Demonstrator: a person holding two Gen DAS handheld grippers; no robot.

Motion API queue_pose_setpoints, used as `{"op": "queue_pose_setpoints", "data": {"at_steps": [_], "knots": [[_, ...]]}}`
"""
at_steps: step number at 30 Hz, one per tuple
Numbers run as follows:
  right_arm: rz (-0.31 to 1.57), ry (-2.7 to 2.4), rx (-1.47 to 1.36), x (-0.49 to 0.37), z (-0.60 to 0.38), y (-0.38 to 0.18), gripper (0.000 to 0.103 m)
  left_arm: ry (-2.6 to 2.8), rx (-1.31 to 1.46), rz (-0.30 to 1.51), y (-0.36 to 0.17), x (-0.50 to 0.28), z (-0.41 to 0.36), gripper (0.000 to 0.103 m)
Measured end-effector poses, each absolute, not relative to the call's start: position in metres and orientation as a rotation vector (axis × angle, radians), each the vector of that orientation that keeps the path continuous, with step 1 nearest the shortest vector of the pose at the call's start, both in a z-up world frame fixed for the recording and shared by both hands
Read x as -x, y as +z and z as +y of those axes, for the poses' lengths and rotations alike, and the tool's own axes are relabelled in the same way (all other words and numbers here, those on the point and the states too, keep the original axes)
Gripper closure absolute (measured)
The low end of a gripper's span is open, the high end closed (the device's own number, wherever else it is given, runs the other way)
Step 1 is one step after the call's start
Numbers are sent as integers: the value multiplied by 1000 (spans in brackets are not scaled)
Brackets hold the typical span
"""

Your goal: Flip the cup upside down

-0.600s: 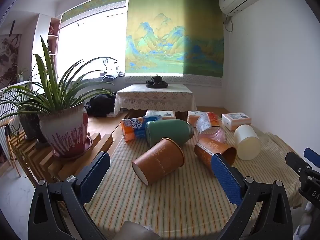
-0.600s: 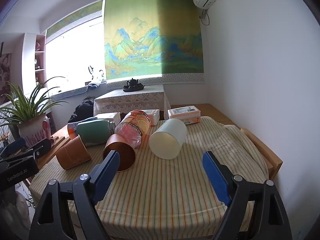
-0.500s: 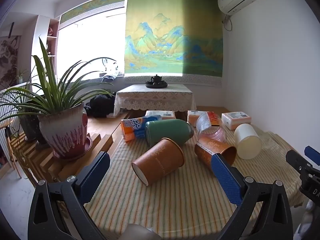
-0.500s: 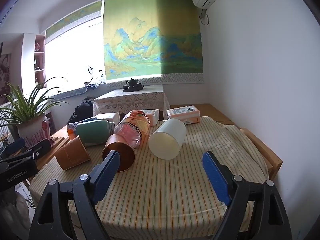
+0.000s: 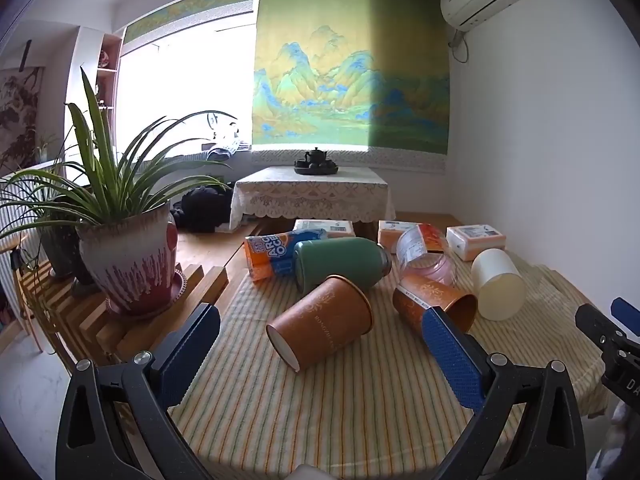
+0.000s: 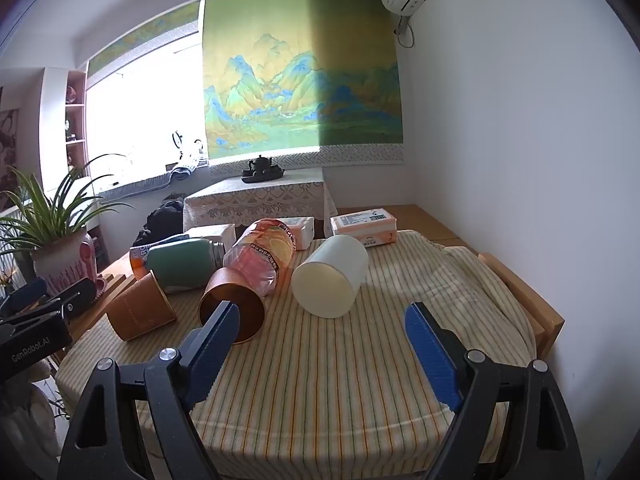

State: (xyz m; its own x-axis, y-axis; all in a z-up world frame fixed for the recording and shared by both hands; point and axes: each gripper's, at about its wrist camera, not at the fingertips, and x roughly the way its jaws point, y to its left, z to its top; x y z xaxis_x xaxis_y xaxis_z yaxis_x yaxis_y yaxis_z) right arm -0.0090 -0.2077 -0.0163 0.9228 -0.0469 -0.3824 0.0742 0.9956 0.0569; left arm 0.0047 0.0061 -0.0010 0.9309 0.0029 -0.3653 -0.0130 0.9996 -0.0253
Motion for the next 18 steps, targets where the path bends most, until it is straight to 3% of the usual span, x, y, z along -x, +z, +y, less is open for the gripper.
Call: {"op": "queue_pose_setpoints", "data": {"at_steps": [18], "knots": [[388, -72, -78, 13, -205, -18, 21, 5, 23, 359, 1, -1, 2, 1]]}}
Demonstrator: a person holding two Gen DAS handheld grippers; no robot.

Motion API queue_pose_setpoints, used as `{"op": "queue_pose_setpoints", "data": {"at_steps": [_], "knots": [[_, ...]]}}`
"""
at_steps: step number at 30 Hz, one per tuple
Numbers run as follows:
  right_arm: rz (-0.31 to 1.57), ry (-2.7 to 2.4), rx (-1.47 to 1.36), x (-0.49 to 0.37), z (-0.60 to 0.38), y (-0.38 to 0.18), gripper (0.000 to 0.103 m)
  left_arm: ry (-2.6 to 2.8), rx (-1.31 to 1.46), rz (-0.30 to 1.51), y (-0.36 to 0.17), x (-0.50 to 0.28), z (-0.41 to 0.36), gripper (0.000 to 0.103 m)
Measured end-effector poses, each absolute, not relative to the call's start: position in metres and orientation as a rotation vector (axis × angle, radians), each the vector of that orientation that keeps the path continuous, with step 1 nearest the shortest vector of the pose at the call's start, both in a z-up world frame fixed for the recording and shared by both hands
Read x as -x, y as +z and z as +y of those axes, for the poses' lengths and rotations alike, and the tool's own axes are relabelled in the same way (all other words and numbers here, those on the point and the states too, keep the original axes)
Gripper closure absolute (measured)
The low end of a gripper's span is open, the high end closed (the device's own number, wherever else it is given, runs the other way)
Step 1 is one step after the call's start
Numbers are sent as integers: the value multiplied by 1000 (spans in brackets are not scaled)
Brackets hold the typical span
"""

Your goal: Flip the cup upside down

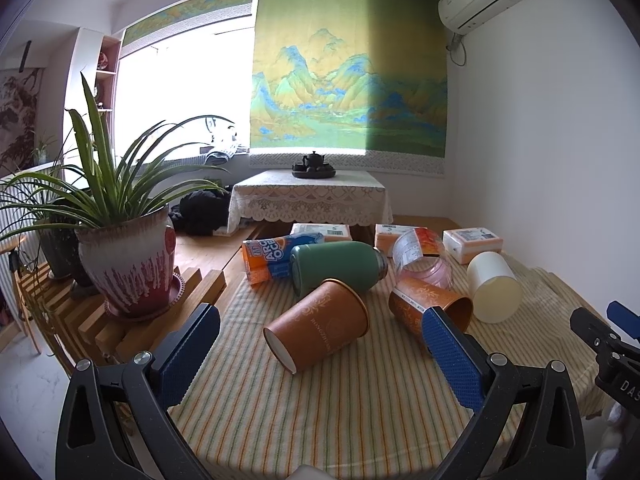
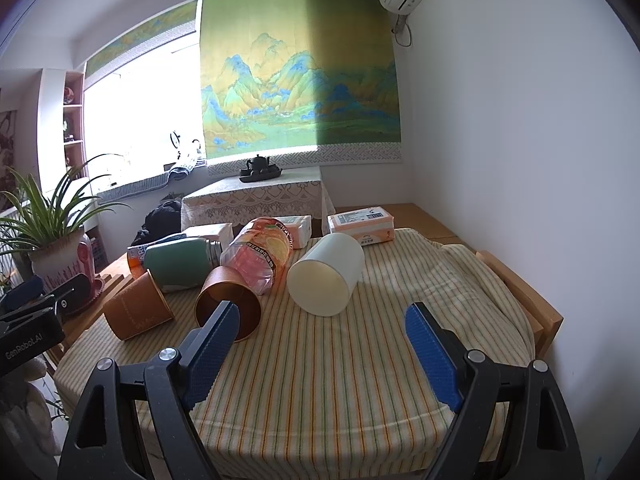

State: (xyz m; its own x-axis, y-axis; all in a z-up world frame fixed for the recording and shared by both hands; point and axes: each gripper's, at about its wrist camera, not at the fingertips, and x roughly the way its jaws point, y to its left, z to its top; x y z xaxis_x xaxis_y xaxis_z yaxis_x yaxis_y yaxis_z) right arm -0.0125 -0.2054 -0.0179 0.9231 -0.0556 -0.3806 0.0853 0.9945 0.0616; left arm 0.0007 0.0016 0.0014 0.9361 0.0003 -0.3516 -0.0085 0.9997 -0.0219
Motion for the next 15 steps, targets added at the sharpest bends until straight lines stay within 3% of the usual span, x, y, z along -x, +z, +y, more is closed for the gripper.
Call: {"op": "queue_pose_setpoints", "data": {"at_steps": [15], "knots": [[392, -70, -81, 13, -207, -19, 21, 2, 22, 364, 1, 0, 0, 1]]}}
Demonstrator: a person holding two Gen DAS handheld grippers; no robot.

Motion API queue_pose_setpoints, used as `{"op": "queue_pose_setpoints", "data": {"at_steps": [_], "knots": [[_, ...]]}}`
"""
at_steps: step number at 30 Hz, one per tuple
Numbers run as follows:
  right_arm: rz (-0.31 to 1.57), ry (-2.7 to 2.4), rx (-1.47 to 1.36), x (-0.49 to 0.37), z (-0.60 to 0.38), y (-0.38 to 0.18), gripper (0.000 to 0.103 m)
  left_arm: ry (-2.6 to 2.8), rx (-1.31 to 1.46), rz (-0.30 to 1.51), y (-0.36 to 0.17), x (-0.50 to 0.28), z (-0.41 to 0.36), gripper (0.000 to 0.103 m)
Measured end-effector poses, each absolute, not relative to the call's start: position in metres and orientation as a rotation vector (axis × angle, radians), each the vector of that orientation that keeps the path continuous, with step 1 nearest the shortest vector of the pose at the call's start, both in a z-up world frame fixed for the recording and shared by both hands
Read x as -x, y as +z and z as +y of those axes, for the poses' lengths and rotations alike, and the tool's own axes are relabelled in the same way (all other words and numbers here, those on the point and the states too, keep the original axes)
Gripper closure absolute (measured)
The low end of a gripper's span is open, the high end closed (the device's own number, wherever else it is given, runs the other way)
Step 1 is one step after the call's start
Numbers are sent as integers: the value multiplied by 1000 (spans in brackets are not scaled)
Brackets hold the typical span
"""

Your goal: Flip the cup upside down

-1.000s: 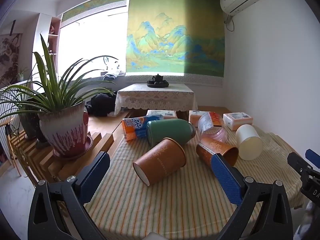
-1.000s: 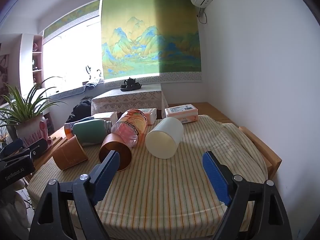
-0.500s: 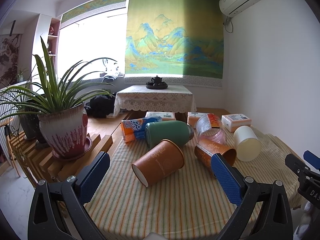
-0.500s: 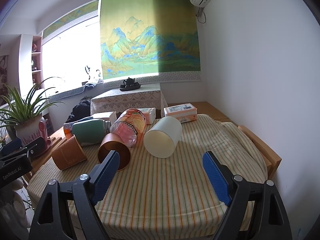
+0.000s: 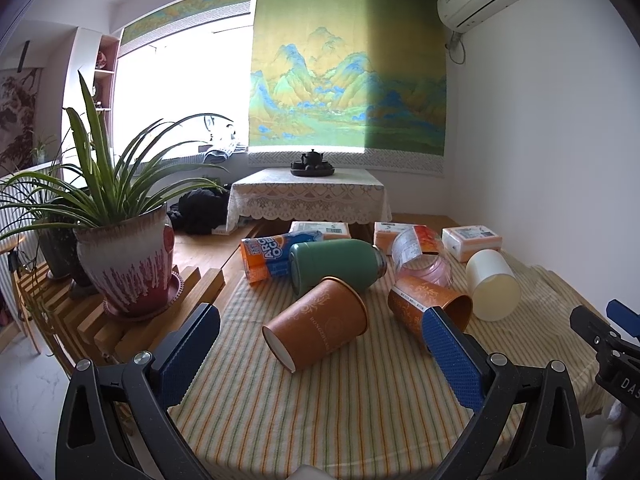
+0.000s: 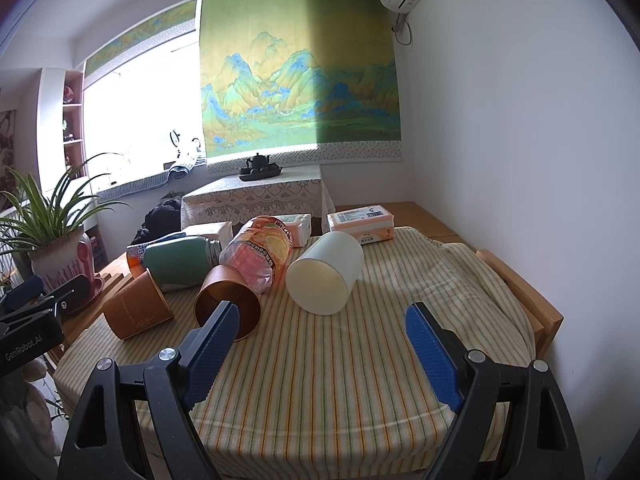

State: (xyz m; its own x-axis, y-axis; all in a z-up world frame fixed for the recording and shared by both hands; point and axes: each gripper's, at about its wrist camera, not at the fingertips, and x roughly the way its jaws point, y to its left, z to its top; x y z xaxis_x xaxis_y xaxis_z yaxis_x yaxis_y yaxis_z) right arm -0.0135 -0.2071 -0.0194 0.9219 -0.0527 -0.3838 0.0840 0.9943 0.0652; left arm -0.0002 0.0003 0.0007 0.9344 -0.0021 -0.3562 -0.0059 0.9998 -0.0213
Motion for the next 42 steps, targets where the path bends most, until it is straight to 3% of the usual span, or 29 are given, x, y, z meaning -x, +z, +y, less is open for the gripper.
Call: {"op": "queue_pose_setpoints", "data": {"at_steps": [42], "knots": [[425, -74, -95, -7, -212, -18, 15, -27, 11, 400, -1, -21, -1, 1]]}}
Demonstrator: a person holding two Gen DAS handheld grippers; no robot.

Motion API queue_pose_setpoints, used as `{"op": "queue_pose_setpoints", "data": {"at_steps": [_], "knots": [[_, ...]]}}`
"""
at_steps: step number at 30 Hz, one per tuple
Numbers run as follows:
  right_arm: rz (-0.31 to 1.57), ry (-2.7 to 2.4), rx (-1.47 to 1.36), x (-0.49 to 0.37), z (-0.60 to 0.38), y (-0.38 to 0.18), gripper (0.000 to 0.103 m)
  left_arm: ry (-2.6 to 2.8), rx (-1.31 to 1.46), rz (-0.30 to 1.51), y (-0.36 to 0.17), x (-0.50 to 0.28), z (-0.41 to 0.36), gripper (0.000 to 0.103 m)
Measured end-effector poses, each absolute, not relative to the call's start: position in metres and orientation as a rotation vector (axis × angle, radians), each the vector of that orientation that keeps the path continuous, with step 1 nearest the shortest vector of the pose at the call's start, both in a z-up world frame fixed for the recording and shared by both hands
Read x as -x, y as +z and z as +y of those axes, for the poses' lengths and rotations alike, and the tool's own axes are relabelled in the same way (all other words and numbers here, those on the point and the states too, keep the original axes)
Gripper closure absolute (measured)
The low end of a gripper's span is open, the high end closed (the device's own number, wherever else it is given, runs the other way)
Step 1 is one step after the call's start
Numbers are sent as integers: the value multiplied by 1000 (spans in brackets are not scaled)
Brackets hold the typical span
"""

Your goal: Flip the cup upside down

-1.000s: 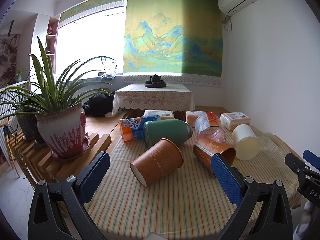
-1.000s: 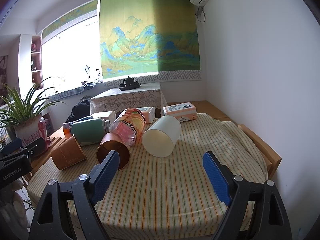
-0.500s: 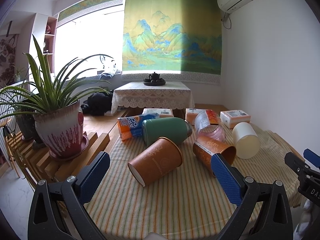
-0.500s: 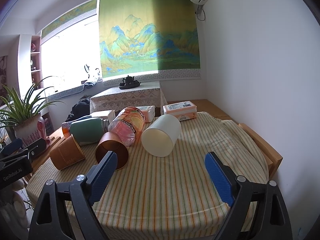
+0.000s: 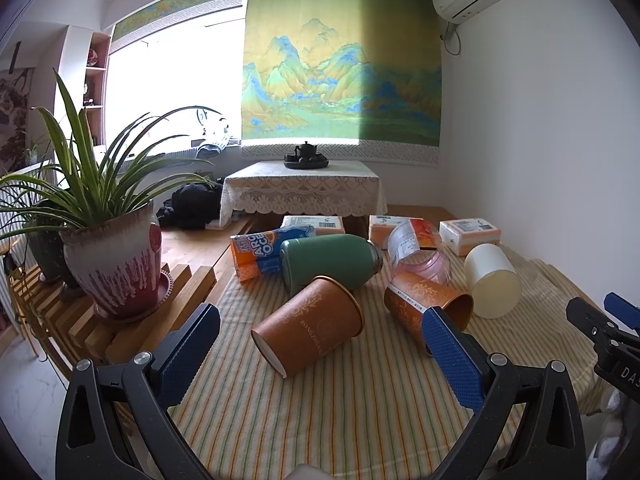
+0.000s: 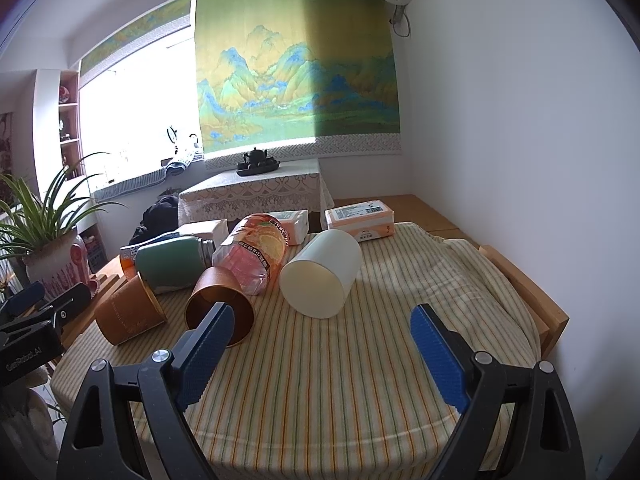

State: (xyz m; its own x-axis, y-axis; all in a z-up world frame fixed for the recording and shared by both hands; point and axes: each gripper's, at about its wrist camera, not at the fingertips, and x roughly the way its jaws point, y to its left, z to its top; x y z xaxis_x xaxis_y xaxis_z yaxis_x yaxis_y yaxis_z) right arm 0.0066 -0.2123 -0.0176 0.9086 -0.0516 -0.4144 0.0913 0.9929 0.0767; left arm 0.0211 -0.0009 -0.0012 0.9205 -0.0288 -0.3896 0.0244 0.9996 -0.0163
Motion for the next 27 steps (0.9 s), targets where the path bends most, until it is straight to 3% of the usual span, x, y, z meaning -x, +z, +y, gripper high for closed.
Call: {"op": "queue_pose_setpoints", "data": {"at_steps": [14, 27], "knots": [[548, 17, -104, -86, -216, 11, 14, -45, 8, 426, -3, -35, 4, 1], [861, 133, -180, -227, -195, 17, 14, -36, 11, 450, -10, -43, 21, 1]]}}
